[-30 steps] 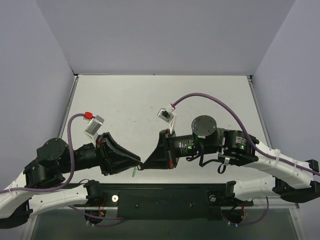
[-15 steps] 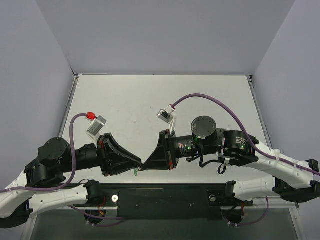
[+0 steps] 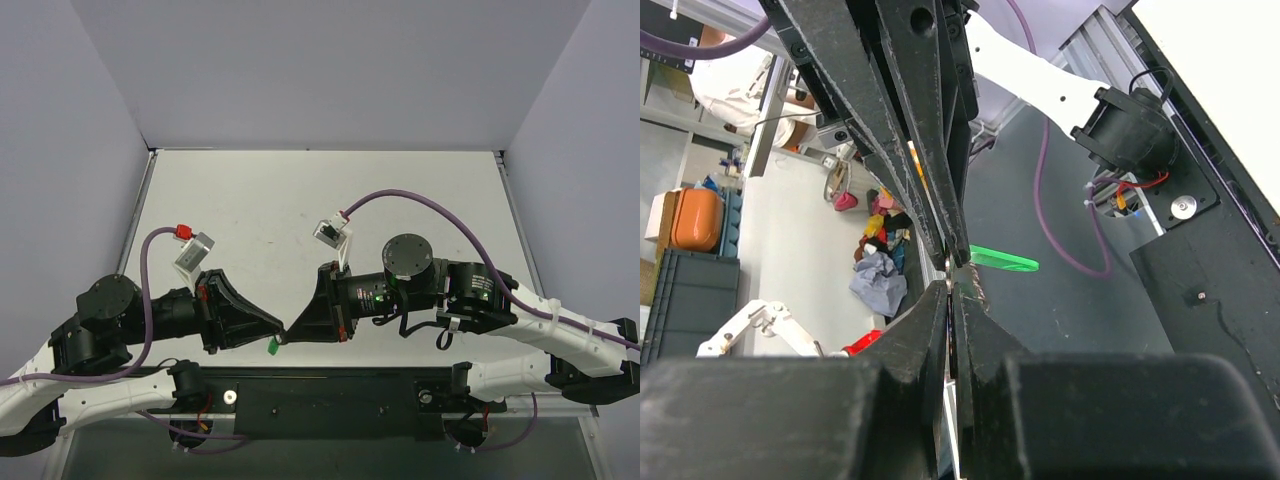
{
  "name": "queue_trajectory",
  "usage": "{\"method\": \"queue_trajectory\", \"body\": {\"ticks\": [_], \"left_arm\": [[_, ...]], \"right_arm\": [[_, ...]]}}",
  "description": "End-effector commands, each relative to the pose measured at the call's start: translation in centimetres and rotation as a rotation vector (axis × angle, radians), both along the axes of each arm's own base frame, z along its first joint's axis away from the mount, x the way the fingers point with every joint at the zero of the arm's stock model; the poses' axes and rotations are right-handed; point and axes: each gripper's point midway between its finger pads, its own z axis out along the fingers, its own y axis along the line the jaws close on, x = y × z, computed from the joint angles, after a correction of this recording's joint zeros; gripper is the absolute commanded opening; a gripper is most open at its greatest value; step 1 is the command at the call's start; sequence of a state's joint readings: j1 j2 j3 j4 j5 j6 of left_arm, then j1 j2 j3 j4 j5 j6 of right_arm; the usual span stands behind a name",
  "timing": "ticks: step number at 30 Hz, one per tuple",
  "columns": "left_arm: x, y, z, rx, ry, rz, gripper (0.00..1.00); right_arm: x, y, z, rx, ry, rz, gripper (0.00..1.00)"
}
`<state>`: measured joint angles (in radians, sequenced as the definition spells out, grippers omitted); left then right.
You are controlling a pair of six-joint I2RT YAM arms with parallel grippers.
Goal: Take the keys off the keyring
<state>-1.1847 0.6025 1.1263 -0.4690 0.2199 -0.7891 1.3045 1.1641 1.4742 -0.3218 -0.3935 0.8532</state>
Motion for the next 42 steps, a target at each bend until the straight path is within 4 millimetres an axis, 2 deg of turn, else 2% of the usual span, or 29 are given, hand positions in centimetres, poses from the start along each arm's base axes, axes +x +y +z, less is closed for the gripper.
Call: {"method": "queue_trajectory", "body": {"ticks": [1,6,7,8,9,11,13,17,21,30,37,42], "left_arm": [[-0.6,0.1,1.5,-0.046,-0.016,-0.028,0.00],[-0.2,0.2,2.0,-0.067,-0.003,-0.001,0.00],[0.1,0.2,2.2,-0.076,0.003,0.016,0.00],[0.2,0.3,2.4,-0.084,0.006,0.025,0.00],[0.5,0.4,2.7,-0.095,0.010,0.041,0.00],[1.0,0.5,2.9,-0.108,0.020,0.070,0.00],[1.6,0.6,3.1,-0.119,0.029,0.102,0.00],[2.5,0.5,3.1,-0.139,0.051,0.150,0.00],[2.9,0.1,3.0,-0.156,0.069,0.164,0.00],[3.2,-0.8,2.8,-0.150,0.082,0.163,0.00],[3.3,-0.7,2.8,-0.154,0.085,0.170,0.00],[3.4,-0.8,2.8,-0.152,0.089,0.173,0.00]], "right_arm": [[0.0,0.0,2.2,0.062,-0.039,-0.006,0.00],[0.4,0.0,2.4,0.067,-0.044,-0.029,0.02],[0.5,0.0,2.3,0.063,-0.044,-0.035,0.17],[0.7,0.0,2.4,0.064,-0.047,-0.047,0.23],[0.8,-0.1,2.5,0.068,-0.051,-0.054,0.37],[1.2,-0.1,2.5,0.073,-0.054,-0.078,0.46],[1.9,-0.3,2.4,0.073,-0.059,-0.119,0.50],[2.8,-0.5,2.5,0.111,-0.052,-0.183,0.50],[3.3,-0.6,2.4,0.129,-0.047,-0.218,0.44],[3.1,0.2,2.6,0.146,-0.031,-0.200,0.32],[3.0,0.5,2.4,0.143,-0.030,-0.194,0.20],[2.9,0.6,2.3,0.139,-0.030,-0.188,0.16]]}}
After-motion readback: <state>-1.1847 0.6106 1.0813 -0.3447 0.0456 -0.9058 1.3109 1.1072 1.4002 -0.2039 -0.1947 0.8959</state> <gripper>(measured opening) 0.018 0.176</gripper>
